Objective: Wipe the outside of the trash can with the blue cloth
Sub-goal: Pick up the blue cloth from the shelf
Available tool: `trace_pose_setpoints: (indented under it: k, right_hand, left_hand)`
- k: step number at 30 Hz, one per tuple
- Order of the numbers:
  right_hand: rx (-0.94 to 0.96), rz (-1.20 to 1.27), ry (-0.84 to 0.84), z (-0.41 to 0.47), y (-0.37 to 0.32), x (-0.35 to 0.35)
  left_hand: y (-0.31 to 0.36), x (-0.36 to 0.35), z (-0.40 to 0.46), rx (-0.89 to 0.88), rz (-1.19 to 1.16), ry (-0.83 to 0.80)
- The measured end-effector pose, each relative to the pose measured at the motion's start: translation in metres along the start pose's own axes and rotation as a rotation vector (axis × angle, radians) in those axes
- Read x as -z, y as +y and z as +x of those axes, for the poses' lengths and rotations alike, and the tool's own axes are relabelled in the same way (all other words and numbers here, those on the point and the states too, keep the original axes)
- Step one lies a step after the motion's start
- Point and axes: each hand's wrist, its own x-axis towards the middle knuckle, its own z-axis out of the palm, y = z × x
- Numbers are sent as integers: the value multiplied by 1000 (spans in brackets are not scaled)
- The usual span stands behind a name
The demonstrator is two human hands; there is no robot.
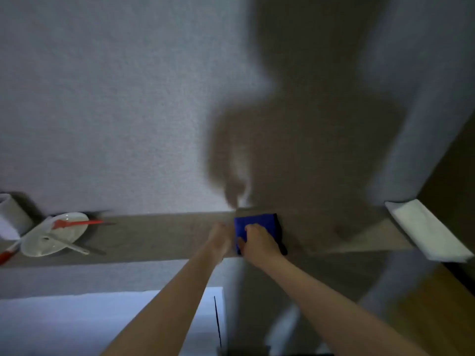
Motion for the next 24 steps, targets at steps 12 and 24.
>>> trace_pose_setpoints:
  k: [12, 24]
  right_hand:
    - [-61, 5, 246, 11, 10, -27]
    - [27, 901, 212, -49, 23, 20]
  left_hand:
    - [-10, -13, 9, 119, -168, -16]
    - [-6, -15, -55, -67, -399, -242]
